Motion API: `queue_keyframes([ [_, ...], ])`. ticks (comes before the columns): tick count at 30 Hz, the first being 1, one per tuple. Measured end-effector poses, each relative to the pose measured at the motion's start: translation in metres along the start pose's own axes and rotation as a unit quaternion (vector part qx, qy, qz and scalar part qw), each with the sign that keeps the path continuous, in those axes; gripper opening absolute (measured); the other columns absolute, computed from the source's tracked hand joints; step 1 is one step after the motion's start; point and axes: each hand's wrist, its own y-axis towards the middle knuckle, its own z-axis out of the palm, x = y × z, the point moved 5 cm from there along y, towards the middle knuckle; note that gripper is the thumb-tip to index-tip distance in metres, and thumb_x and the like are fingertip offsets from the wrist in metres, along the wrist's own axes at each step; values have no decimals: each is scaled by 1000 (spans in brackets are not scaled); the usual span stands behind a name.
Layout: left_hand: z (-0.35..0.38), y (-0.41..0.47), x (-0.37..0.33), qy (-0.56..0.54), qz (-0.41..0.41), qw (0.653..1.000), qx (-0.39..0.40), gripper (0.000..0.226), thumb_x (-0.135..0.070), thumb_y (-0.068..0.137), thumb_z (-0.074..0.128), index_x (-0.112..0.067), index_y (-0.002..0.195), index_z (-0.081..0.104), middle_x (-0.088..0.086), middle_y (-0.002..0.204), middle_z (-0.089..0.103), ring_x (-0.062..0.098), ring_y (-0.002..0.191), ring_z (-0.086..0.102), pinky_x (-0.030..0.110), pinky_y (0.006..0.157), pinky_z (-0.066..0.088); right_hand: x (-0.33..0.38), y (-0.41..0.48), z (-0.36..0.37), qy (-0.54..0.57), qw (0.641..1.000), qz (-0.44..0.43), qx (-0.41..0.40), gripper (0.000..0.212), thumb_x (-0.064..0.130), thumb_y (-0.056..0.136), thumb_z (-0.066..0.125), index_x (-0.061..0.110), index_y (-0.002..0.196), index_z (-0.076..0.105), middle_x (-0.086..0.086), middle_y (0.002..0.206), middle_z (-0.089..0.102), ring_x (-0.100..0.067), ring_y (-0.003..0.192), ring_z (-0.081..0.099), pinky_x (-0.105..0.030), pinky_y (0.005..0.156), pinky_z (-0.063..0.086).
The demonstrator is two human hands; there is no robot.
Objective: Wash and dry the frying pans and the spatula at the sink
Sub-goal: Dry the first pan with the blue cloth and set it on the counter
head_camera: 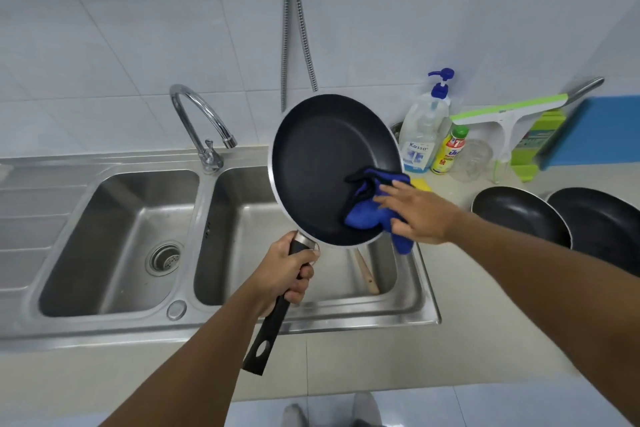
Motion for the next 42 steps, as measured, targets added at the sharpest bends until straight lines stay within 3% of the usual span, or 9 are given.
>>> queue_keyframes([
  [4, 6, -1, 1, 11, -12, 1000, 15, 19, -13, 102, 59, -14, 119, 51, 3, 65, 45, 12, 47, 33, 22, 38, 29, -13, 19, -17, -117, 993, 27, 3, 86, 54, 89, -4, 12, 155, 31, -10, 167, 17, -22, 155, 10, -43, 127, 2],
  [9, 10, 0, -4, 10, -9, 1000, 26, 15, -13, 101, 60, -18, 113, 52, 2, 64, 44, 12, 47, 33, 21, 37, 29, -5, 46, -41, -108, 987, 89, -75, 81, 54, 96, 2, 5, 153, 32, -13, 168, 0, -25, 155, 15, -47, 125, 8],
  [13, 0, 2, -1, -4, -10, 1000, 25, 19, -12, 100, 61, -17, 115, 51, 1, 63, 43, 12, 46, 32, 21, 38, 27, -6, 59, -44, -88, 995, 40, 13, 85, 60, 95, 37, 8, 159, 14, -11, 168, -12, -21, 156, -2, -42, 126, -5],
  [17, -9, -1, 7, -19, -15, 1000, 18, 23, -12, 101, 60, -15, 122, 51, 1, 63, 43, 11, 46, 32, 21, 38, 27, -10, 51, -29, -121, 992, -18, 24, 90, 48, 91, 54, 12, 161, 10, -12, 168, -2, -25, 156, 1, -41, 124, -6],
  [24, -6, 4, 6, -23, -23, 999, 8, 21, -8, 100, 59, -14, 118, 50, 1, 61, 42, 11, 45, 30, 20, 38, 26, 23, 35, 5, 59, 989, 4, -135, 51, 0, 92, 56, -1, 143, 50, -27, 146, 49, -39, 138, 47, -41, 120, 17],
  [28, -4, 11, -1, -31, -19, 999, -8, 19, -5, 99, 57, -17, 107, 46, 0, 60, 40, 12, 45, 27, 19, 39, 24, 59, 35, -2, 258, 927, 80, -261, 44, 7, 95, 55, 10, 139, 58, -14, 134, 64, -30, 124, 61, -38, 112, 42],
  [34, 5, 11, -10, 0, -11, 1000, 12, 17, -6, 98, 57, -16, 107, 47, 1, 62, 42, 12, 46, 30, 21, 39, 25, 99, 66, -57, 399, 842, 140, -334, 36, 17, 103, 48, 17, 137, 56, -9, 99, 71, -21, 84, 63, -28, 83, 48],
  [39, 25, 6, -7, 23, -28, 998, 43, 27, -11, 98, 62, -20, 120, 50, 0, 63, 46, 11, 46, 34, 22, 40, 27, 114, 103, -92, 541, 765, 172, -305, 46, 22, 107, 40, 30, 153, 38, 1, 133, 60, -16, 107, 59, -15, 90, 39],
  [42, 22, 8, -13, 10, -20, 999, 44, 21, -11, 97, 62, -18, 110, 49, 0, 63, 45, 10, 46, 32, 21, 40, 25, 123, 95, -85, 488, 824, 80, -278, 52, 14, 105, 44, 28, 154, 37, 10, 131, 62, -12, 82, 63, -27, 81, 51],
])
